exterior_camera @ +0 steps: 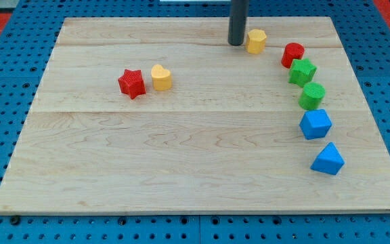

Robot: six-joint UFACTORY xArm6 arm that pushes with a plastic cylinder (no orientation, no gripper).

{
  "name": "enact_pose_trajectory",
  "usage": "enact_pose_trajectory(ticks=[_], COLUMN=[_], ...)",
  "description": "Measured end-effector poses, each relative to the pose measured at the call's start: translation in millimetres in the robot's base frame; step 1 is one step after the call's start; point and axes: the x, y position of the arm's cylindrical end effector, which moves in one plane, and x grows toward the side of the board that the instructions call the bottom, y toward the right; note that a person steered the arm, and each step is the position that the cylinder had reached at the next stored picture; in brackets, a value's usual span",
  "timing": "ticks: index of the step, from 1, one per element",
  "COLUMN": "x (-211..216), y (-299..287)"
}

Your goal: Move the red star towards left side of yellow hexagon

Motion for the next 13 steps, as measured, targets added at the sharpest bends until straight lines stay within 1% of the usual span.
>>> enact_pose_trajectory(ticks=[2,3,4,6,7,8,9,10,12,13], x=[0.3,-4.0,-14.0,-23.8,-25.9,-14.7,26.1,57.4,137.7,109.9], y=[61.2,71.9,-9.9,-213.1,-304.9,-347.1,-355.2,-337.5,-207.7,-130.0])
